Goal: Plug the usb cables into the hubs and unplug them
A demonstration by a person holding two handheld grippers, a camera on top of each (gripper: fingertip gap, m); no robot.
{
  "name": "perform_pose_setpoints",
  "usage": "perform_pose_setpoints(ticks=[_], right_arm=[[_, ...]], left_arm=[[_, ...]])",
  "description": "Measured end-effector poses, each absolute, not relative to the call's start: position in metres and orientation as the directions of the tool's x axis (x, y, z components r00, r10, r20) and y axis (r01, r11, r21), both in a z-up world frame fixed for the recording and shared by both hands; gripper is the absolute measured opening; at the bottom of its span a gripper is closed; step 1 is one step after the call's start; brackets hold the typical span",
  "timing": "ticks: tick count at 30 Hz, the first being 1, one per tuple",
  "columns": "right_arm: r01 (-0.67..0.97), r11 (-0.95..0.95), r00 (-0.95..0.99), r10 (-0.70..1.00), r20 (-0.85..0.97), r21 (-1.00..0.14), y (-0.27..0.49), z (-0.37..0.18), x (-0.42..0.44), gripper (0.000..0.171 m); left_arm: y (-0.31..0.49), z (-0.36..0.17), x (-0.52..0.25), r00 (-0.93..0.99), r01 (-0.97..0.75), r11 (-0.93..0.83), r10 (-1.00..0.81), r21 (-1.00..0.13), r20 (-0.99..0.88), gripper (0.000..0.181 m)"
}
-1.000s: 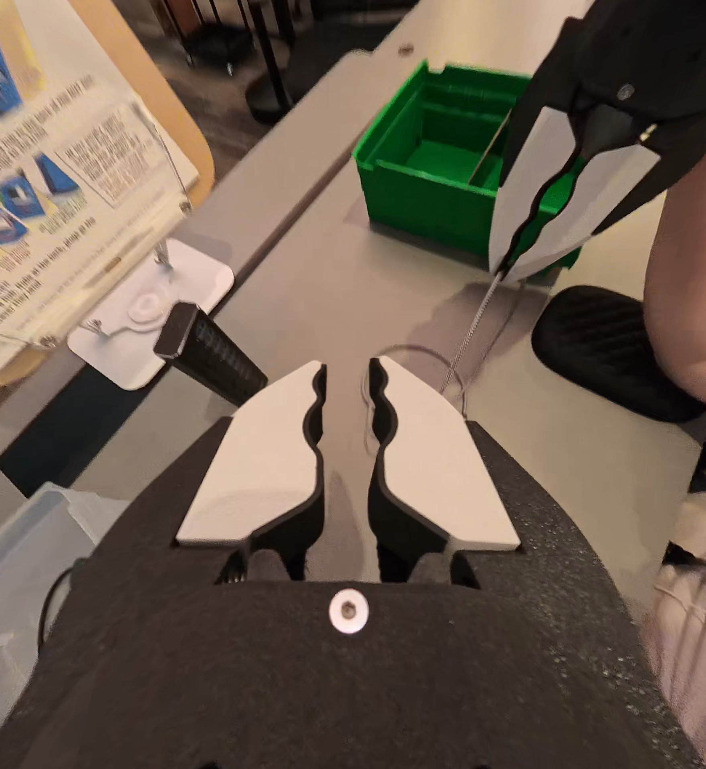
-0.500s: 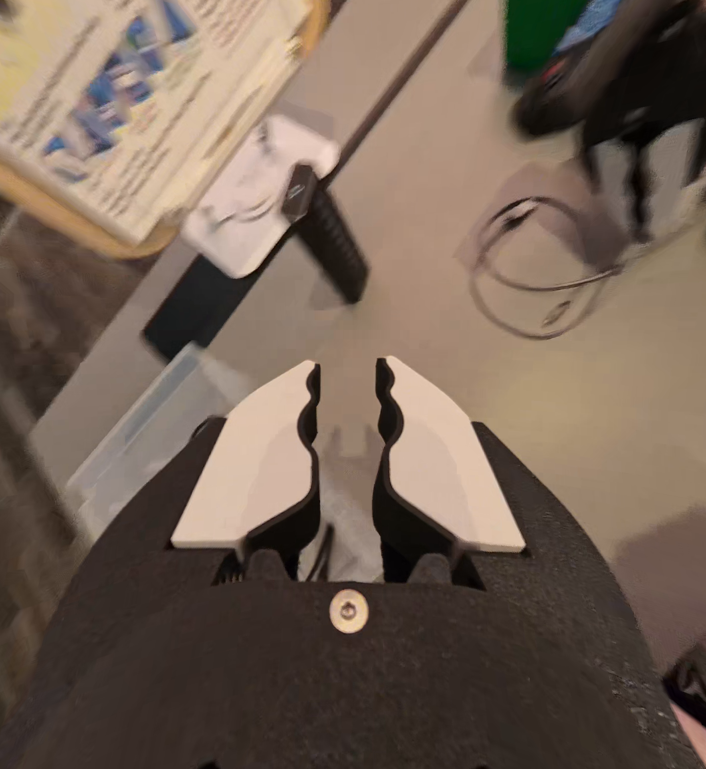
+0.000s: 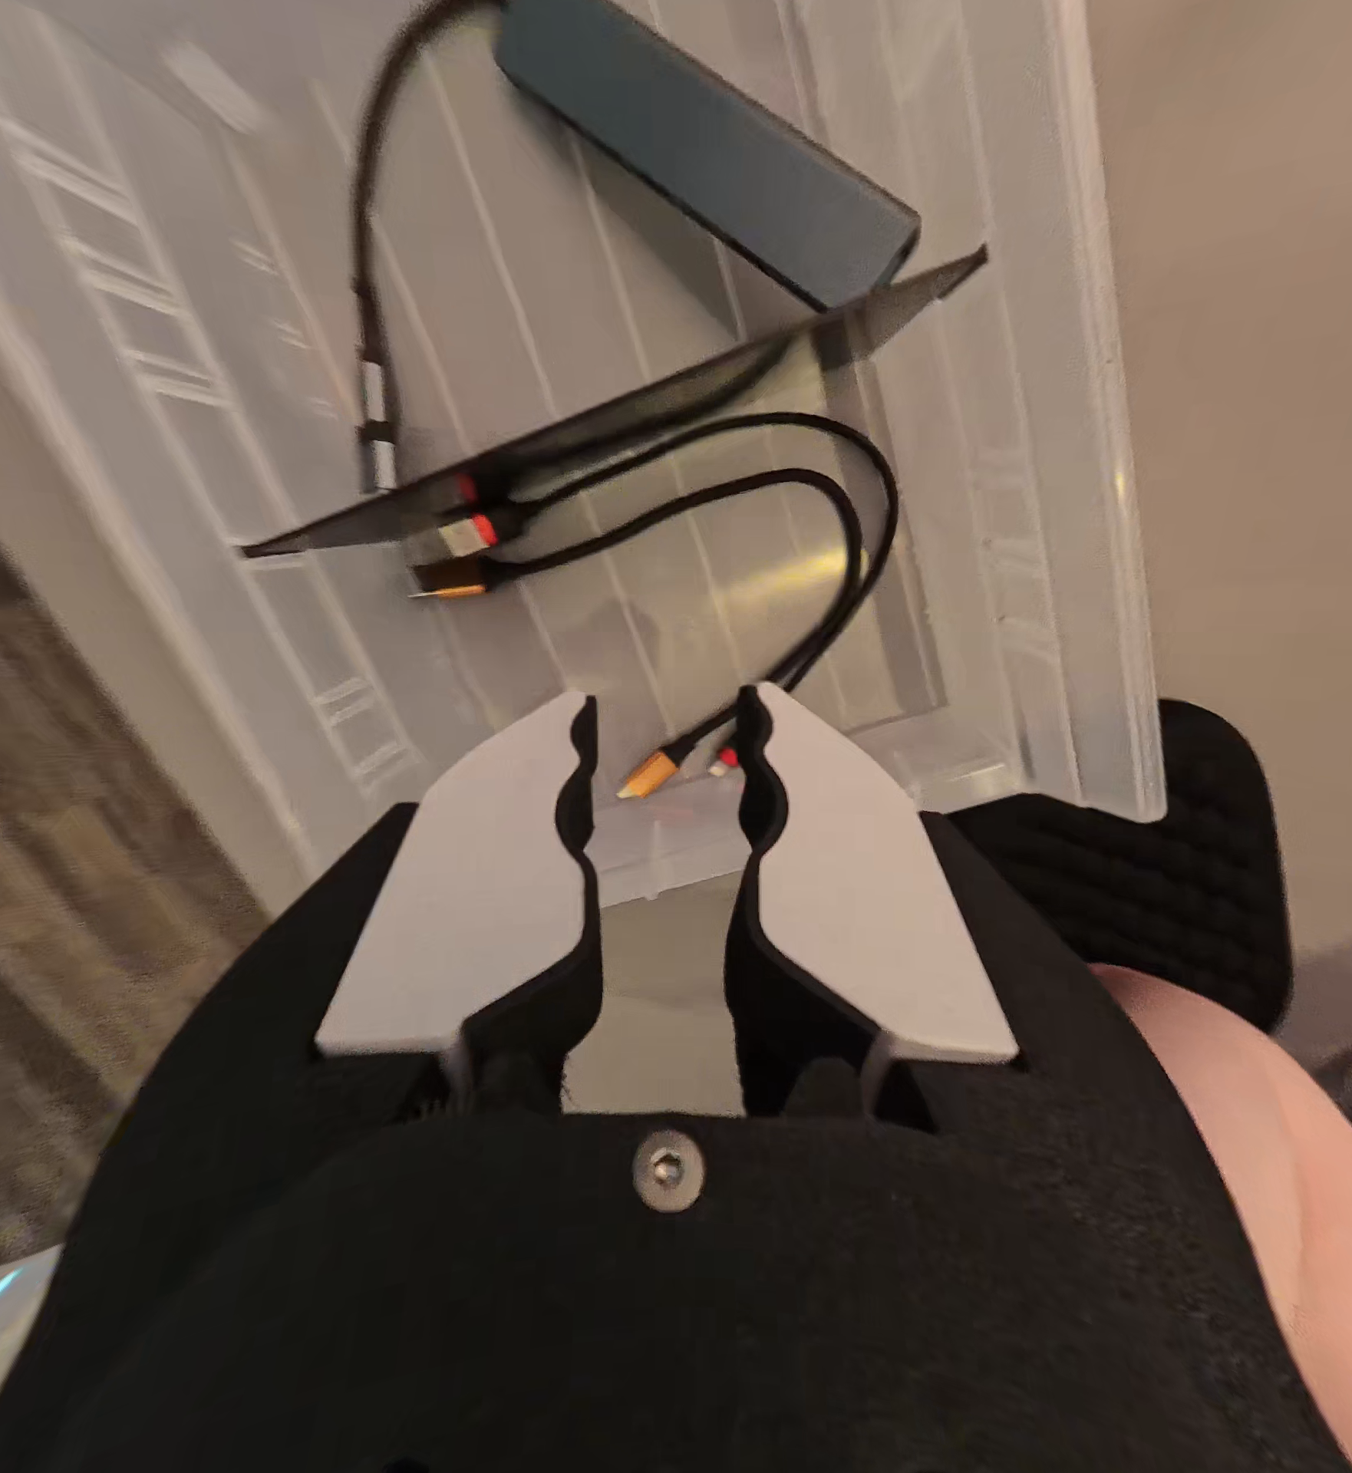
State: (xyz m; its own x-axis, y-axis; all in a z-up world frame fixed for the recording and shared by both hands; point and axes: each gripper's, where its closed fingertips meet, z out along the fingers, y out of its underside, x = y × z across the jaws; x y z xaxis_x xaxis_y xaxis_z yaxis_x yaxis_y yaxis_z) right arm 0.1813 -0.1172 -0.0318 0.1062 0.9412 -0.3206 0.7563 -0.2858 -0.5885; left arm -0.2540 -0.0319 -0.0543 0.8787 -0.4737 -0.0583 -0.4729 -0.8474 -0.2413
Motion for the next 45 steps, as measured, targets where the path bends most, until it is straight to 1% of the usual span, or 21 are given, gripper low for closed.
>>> perform_pose_setpoints(ticks=[1,4,5,7,9,11,13,14,16,18,20,22,25,30,31,32,33,36,40,43,45], right_arm=[[0.743,-0.262,0.11,0.956,-0.273,-0.616,-0.115,-0.025,0.182,0.045],[0.713,-0.171,0.103,0.985,-0.139,-0.68,-0.111,-0.009,0.181,0.046],[0.708,-0.138,0.096,0.99,-0.099,-0.692,-0.111,-0.006,0.182,0.046],[0.711,-0.092,0.082,0.996,-0.048,-0.697,-0.113,-0.003,0.184,0.046],[0.714,-0.078,0.079,0.996,-0.031,-0.695,-0.113,-0.002,0.187,0.046],[0.709,-0.08,0.078,0.996,-0.035,-0.701,-0.112,-0.001,0.188,0.046],[0.703,-0.083,0.077,0.996,-0.04,-0.707,-0.111,0.0,0.188,0.046],[0.702,-0.084,0.076,0.996,-0.043,-0.707,-0.112,0.0,0.188,0.046],[0.7,-0.081,0.068,0.997,-0.046,-0.709,-0.112,0.0,0.187,0.046],[0.704,-0.078,0.063,0.997,-0.048,-0.706,-0.113,-0.001,0.186,0.046],[0.708,-0.078,0.059,0.997,-0.051,-0.701,-0.114,-0.002,0.186,0.046],[0.714,-0.075,0.052,0.997,-0.054,-0.696,-0.116,-0.003,0.186,0.046],[0.715,-0.079,0.052,0.997,-0.06,-0.695,-0.116,-0.004,0.186,0.046],[0.724,-0.092,0.057,0.996,-0.074,-0.684,-0.116,-0.008,0.188,0.046],[0.726,-0.094,0.058,0.995,-0.075,-0.681,-0.116,-0.009,0.188,0.046],[0.728,-0.097,0.06,0.995,-0.078,-0.679,-0.116,-0.009,0.189,0.046],[0.73,-0.1,0.063,0.995,-0.08,-0.676,-0.115,-0.01,0.189,0.045],[0.732,-0.102,0.063,0.995,-0.081,-0.674,-0.115,-0.011,0.19,0.045],[0.73,-0.093,0.059,0.996,-0.073,-0.677,-0.115,-0.009,0.19,0.044],[0.721,-0.082,0.053,0.997,-0.063,-0.689,-0.116,-0.006,0.189,0.043],[0.713,-0.073,0.054,0.997,-0.049,-0.697,-0.115,-0.004,0.188,0.043]], left_arm=[[-0.033,-0.063,-0.251,0.875,-0.474,-0.855,-0.483,-0.212,-0.007,0.032],[-0.035,-0.079,-0.252,0.852,-0.514,-0.843,-0.524,-0.161,0.025,0.029],[-0.038,-0.08,-0.249,0.838,-0.534,-0.832,-0.544,-0.154,0.034,0.031],[-0.045,-0.081,-0.242,0.778,-0.614,-0.773,-0.627,-0.161,0.041,0.028],[-0.052,-0.082,-0.242,0.694,-0.709,-0.684,-0.72,-0.172,0.005,0.028],[-0.055,-0.086,-0.24,0.633,-0.761,-0.623,-0.774,-0.182,0.006,0.025],[-0.052,-0.096,-0.24,0.544,-0.828,-0.528,-0.838,-0.191,-0.04,0.038],[-0.052,-0.102,-0.239,0.487,-0.862,-0.467,-0.871,-0.198,-0.065,0.039],[-0.055,-0.114,-0.238,0.408,-0.899,-0.388,-0.91,-0.202,-0.068,0.033],[-0.048,-0.121,-0.236,0.374,-0.907,-0.348,-0.924,-0.236,-0.075,0.03],[-0.049,-0.129,-0.233,0.373,-0.9,-0.36,-0.928,-0.245,-0.009,0.027],[-0.059,-0.137,-0.233,0.357,-0.907,-0.364,-0.931,-0.212,0.073,0.027],[-0.061,-0.144,-0.234,0.318,-0.927,-0.327,-0.945,-0.182,0.073,0.023],[-0.059,-0.151,-0.235,0.312,-0.94,-0.32,-0.947,-0.122,0.077,0.025],[-0.06,-0.151,-0.235,0.308,-0.942,-0.315,-0.948,-0.115,0.077,0.022],[-0.063,-0.151,-0.234,0.298,-0.946,-0.307,-0.95,-0.108,0.091,0.01],[-0.064,-0.151,-0.235,0.296,-0.946,-0.306,-0.95,-0.106,0.096,0.005],[-0.065,-0.149,-0.239,0.326,-0.937,-0.336,-0.939,-0.097,0.105,0.004],[-0.07,-0.129,-0.239,0.395,-0.901,-0.417,-0.903,-0.122,0.17,0.004],[-0.069,-0.102,-0.241,0.427,-0.88,-0.447,-0.892,-0.159,0.148,0.004],[-0.065,-0.078,-0.244,0.447,-0.867,-0.456,-0.89,-0.201,0.09,0.004]])
